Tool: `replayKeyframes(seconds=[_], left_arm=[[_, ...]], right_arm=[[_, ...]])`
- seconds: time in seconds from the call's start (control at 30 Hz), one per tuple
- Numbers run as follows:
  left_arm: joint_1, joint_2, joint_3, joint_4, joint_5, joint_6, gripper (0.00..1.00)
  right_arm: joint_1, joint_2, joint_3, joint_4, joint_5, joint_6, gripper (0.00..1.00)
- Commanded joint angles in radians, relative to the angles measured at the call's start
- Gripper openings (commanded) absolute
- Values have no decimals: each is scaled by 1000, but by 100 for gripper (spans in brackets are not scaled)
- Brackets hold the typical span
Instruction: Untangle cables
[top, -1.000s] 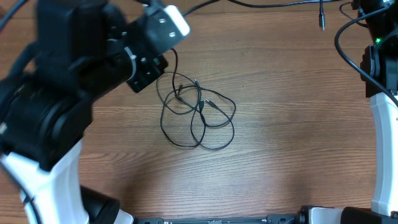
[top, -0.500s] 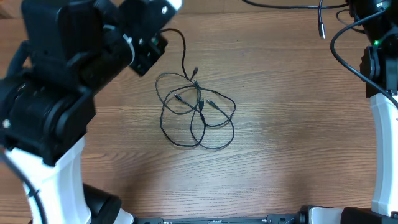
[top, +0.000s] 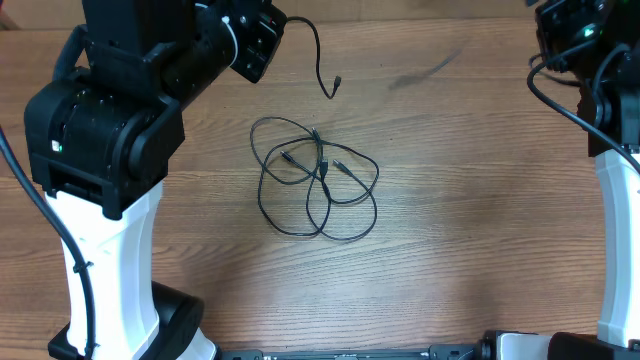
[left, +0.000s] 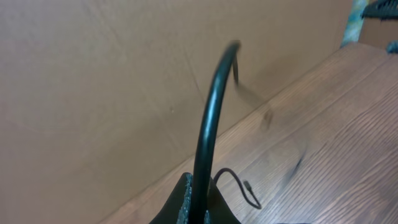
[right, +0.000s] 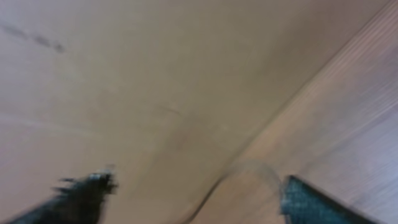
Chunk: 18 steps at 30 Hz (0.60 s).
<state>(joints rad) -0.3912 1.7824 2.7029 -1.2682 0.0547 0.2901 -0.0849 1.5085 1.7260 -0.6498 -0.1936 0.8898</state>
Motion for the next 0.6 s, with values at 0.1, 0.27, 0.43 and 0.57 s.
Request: replayKeyframes(seconds=[0.1,0.27,0.43,0.57], left_arm=[[-1,24,3,12,-10,-37,4],[-2,24,3,18,-10,-32,4],[-1,29,3,16,-9,-5,4],[-2,28,3,0,85,13,4]], right_arm=[[-3,-4,14,-68,4,-187,100],[-3,-4,14,-62,-71,-296,100],[-3,-4,14,-29,-318,-586,100],[-2,-4,14,-48,-492,-789,100]])
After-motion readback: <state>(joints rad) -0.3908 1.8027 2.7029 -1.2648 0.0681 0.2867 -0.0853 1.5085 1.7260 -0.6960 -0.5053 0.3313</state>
